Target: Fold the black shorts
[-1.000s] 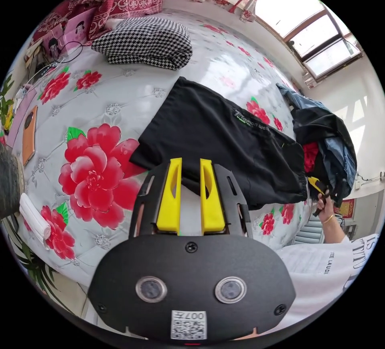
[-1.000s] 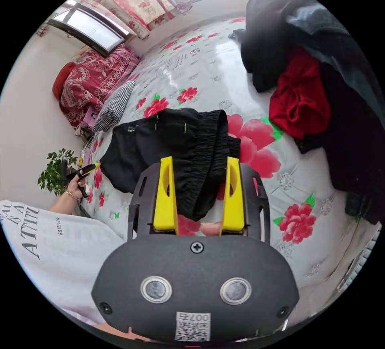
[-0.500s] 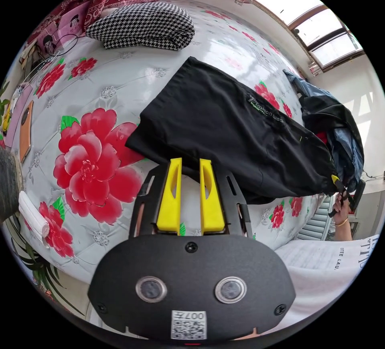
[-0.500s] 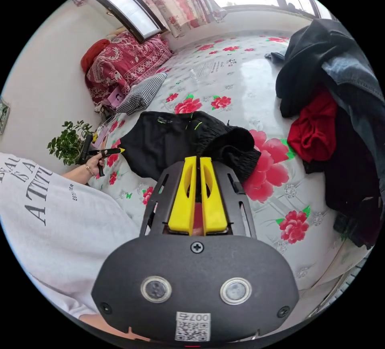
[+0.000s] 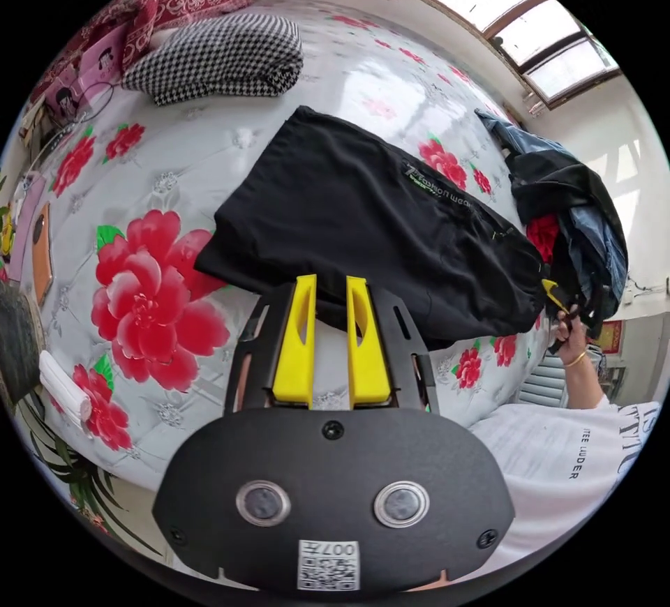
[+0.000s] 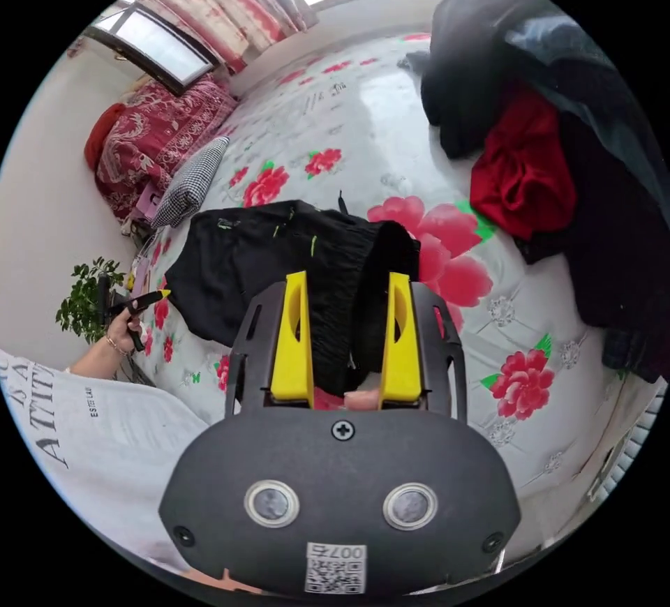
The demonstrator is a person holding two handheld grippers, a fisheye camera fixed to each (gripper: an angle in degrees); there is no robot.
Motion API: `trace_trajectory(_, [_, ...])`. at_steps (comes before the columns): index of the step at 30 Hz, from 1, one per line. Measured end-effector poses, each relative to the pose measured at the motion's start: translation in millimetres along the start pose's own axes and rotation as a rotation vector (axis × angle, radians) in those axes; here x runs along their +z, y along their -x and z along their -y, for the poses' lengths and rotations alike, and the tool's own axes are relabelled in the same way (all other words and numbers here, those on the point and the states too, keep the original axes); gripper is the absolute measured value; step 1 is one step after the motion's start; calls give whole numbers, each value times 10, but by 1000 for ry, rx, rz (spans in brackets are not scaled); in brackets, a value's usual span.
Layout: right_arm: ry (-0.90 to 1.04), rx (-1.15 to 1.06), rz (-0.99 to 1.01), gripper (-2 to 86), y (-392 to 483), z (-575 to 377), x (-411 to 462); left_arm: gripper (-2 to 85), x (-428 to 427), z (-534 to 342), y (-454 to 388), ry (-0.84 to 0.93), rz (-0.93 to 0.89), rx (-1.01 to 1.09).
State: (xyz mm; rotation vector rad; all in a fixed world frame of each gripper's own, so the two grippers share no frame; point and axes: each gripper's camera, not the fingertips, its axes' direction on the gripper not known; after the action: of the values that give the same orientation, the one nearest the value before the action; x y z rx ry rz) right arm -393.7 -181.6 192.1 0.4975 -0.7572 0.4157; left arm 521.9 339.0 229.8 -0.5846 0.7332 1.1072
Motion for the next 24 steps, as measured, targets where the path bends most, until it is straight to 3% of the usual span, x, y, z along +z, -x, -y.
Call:
trace_trajectory(1, [56,61,19,123,-132,65,106,70,31,8,11,15,-8,-15])
trace_trajectory(8, [-194,232,133,135,-613,-450,-539,63,-182,-33,130,34,-1,-135])
trace_trajectory(14, [-127,427,403,136,-1077,-933,-136,62,-401,-96,227,-7,-52,-242])
trace_trajectory(24, [-122,353,293,53,-1029,-413,-223,63,-699,-402,467,-58,-118,-283])
